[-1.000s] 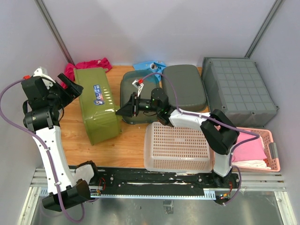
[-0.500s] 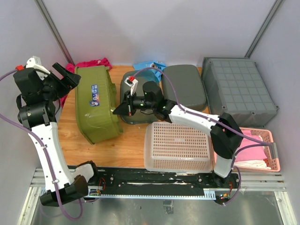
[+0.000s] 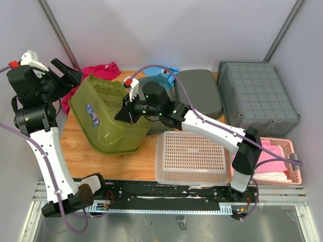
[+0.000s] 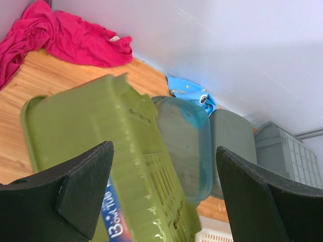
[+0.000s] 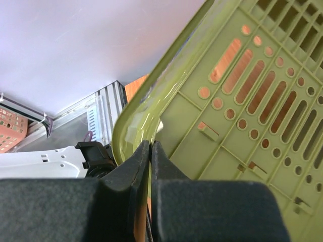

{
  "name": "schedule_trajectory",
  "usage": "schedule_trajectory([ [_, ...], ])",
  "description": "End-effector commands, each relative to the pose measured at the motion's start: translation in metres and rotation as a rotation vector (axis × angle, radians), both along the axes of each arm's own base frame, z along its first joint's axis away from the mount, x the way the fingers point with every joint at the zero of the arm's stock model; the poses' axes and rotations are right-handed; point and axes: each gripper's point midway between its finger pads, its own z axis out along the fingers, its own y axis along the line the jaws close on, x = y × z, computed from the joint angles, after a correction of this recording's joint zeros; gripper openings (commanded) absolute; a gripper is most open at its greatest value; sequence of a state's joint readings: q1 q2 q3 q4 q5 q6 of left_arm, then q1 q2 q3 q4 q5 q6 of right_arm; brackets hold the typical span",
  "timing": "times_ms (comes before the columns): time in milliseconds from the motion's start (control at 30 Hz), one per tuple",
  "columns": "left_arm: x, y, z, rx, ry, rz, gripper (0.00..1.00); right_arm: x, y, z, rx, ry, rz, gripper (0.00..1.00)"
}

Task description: Turn the large container upside down

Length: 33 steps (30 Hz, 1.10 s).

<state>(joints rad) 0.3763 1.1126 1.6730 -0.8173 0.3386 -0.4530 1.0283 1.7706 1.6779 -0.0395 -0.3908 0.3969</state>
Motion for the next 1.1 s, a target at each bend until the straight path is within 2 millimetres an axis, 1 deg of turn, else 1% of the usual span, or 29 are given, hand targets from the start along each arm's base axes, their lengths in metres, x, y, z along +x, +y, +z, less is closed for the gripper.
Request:
schedule_trajectory([
  [0,-0.001,-0.003,0.008,0.016,-0.025,-0.014,0.87,-0.012,0.021,0.003,-0.010,-0.061,0.035,0.01],
  [167,0.000,-0.004,0.005,0.014,-0.020,-0.018,0.87,-0.043,0.039,-0.025,-0.035,0.027,0.124,0.01],
  [333,0.001,-0.003,0.004,0.010,-0.016,-0.019,0.87,-0.069,0.045,-0.033,-0.025,0.111,0.210,0.01],
  [367,0.002,-0.004,0.004,0.009,-0.015,-0.020,0.87,-0.074,0.046,-0.033,-0.024,0.126,0.228,0.05],
  [433,0.002,-0.003,0.003,0.011,-0.012,-0.020,0.87,-0.080,0.047,-0.030,-0.011,0.151,0.253,0.29],
  [467,0.002,-0.003,0.003,0.017,-0.012,-0.012,0.87,-0.080,0.046,-0.030,-0.010,0.152,0.251,0.39],
  [533,0.001,-0.005,0.003,0.053,-0.012,0.001,0.87,-0.074,0.039,-0.029,-0.023,0.120,0.211,0.62],
  [600,0.002,-0.008,-0.001,0.087,-0.003,-0.002,0.87,-0.061,0.028,-0.030,-0.053,0.071,0.135,0.73],
  [633,0.003,-0.010,-0.003,0.094,0.003,-0.011,0.88,-0.053,0.019,-0.031,-0.073,0.047,0.086,0.74],
  [700,0.007,-0.019,-0.009,0.096,0.019,-0.049,0.88,-0.033,-0.004,-0.039,-0.144,0.002,-0.035,0.75],
  [733,0.011,-0.025,-0.013,0.096,0.030,-0.069,0.89,-0.024,-0.021,-0.039,-0.181,-0.029,-0.098,0.76],
  [800,0.020,-0.039,-0.022,0.116,0.058,-0.089,0.90,-0.003,-0.059,-0.053,-0.282,-0.094,-0.234,0.77],
  [867,0.031,-0.054,-0.035,0.176,0.101,-0.077,0.93,0.013,-0.103,-0.067,-0.380,-0.161,-0.347,0.78],
  [933,0.042,-0.074,-0.051,0.220,0.148,-0.094,0.96,0.029,-0.153,-0.078,-0.488,-0.225,-0.463,0.81],
  [1000,0.052,-0.099,-0.069,0.239,0.193,-0.145,0.99,0.044,-0.208,-0.082,-0.586,-0.276,-0.612,0.86],
  [1033,0.056,-0.113,-0.077,0.252,0.210,-0.170,0.99,0.054,-0.242,-0.085,-0.636,-0.277,-0.716,0.89],
  [1067,0.060,-0.127,-0.084,0.272,0.226,-0.189,0.99,0.063,-0.275,-0.083,-0.661,-0.253,-0.814,0.91],
])
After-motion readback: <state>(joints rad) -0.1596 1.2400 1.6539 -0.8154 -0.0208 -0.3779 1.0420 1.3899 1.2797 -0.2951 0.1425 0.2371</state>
